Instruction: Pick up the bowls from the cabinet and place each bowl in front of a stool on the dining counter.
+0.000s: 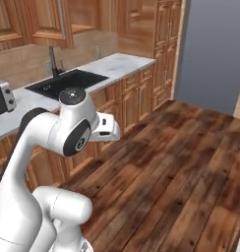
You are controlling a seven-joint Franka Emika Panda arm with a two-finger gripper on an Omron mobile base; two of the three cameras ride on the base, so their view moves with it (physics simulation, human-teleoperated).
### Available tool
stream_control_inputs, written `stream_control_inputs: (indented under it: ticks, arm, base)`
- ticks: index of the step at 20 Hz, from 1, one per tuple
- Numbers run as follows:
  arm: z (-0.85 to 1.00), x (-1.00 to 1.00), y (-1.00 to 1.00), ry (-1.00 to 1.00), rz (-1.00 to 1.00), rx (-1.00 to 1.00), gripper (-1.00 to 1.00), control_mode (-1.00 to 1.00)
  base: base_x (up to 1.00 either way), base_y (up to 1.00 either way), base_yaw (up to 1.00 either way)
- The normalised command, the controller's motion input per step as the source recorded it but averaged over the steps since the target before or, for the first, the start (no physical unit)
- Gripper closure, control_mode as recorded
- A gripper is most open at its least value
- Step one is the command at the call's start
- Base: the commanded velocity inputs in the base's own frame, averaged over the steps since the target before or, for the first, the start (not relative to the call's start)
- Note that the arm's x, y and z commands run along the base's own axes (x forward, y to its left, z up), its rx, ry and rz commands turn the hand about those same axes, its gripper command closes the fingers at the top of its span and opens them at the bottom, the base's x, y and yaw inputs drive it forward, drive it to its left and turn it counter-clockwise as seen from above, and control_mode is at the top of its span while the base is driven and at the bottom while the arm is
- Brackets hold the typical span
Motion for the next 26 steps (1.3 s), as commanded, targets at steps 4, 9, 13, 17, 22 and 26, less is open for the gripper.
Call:
stream_control_inputs:
  ticks: [4, 9, 13, 17, 22, 26]
  arm:
    - [0.0, 0.0, 0.0, 0.0, 0.0, 0.0, -1.0, 1.0]
    - [0.0, 0.0, 0.0, 0.0, 0.0, 0.0, -1.0, 1.0]
    - [0.0, 0.0, 0.0, 0.0, 0.0, 0.0, -1.0, 1.0]
    - [0.0, 0.0, 0.0, 0.0, 0.0, 0.0, -1.0, 1.0]
    - [0.0, 0.0, 0.0, 0.0, 0.0, 0.0, -1.0, 1.0]
    - [0.0, 0.0, 0.0, 0.0, 0.0, 0.0, -1.0, 1.0]
  base:
    - [1.0, 0.0, 0.56]
    - [1.0, -0.2, 0.61]
    - [0.99, -0.39, 0.64]
    - [0.71, -0.49, 0.6]
    - [0.3, -0.64, 0.52]
    - [0.19, -0.69, 0.47]
